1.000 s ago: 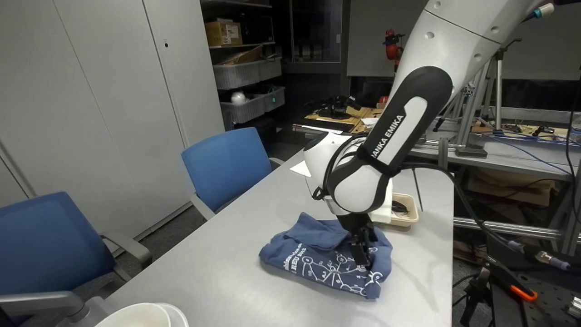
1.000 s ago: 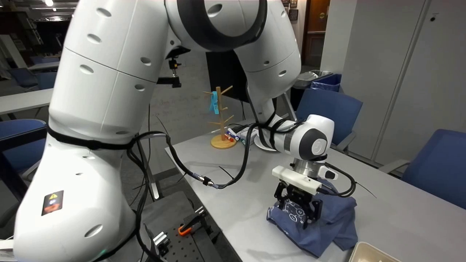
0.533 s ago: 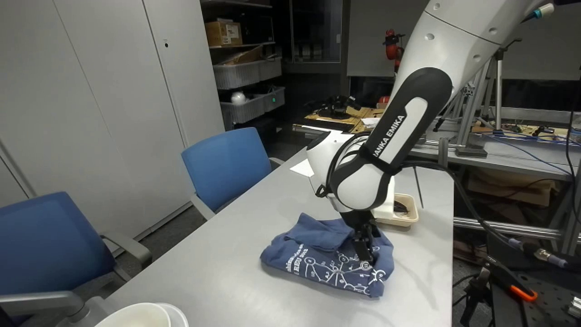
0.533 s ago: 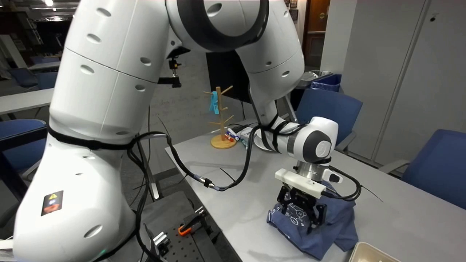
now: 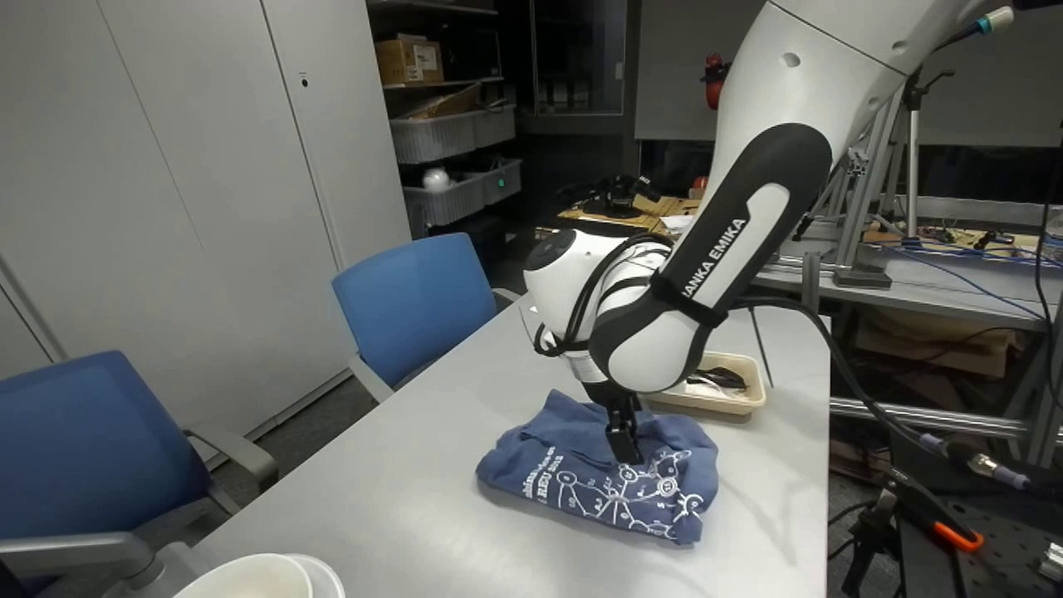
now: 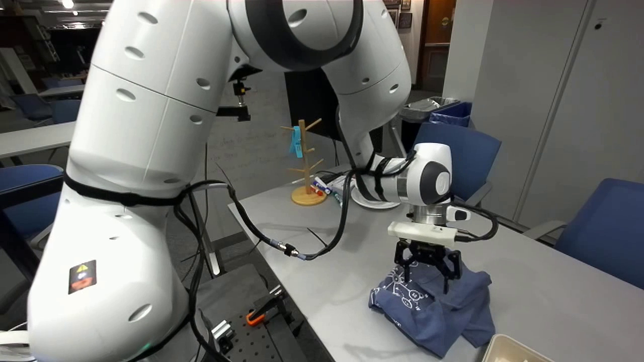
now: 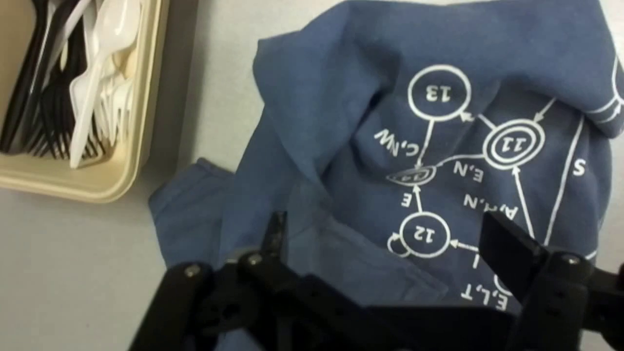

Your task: Fold the blue shirt

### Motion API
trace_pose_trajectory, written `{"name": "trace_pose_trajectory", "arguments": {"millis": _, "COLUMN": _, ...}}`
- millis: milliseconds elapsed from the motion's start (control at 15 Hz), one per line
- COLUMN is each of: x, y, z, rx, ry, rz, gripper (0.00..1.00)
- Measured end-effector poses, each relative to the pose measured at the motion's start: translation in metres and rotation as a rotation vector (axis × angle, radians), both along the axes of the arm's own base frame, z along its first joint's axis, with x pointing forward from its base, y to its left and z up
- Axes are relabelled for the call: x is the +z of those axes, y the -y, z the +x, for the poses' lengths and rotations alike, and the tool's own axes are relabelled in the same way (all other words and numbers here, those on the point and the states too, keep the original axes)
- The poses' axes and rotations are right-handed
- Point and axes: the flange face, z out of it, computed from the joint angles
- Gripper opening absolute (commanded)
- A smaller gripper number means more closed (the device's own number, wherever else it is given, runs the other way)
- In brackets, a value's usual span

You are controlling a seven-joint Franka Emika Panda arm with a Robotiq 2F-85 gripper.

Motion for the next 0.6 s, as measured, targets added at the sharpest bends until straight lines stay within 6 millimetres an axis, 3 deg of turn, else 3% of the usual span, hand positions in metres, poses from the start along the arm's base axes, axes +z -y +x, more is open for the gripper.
{"name": "trace_pose_trajectory", "arguments": {"millis": 333, "x": -0.011, "y": -0.017, "z": 0.007, "rx": 0.093, "ry": 0.005, "rz": -0.032, "gripper": 0.97}}
{"name": "trace_pose_trajectory", "arguments": {"millis": 533, "x": -0.021, "y": -0.015, "z": 0.007, "rx": 0.136, "ry": -0.004, "rz": -0.060, "gripper": 0.92}}
{"name": "trace_pose_trajectory", "arguments": {"millis": 600, "x": -0.024, "y": -0.014, "z": 0.009, "rx": 0.154, "ry": 0.001, "rz": -0.076, "gripper": 0.86}}
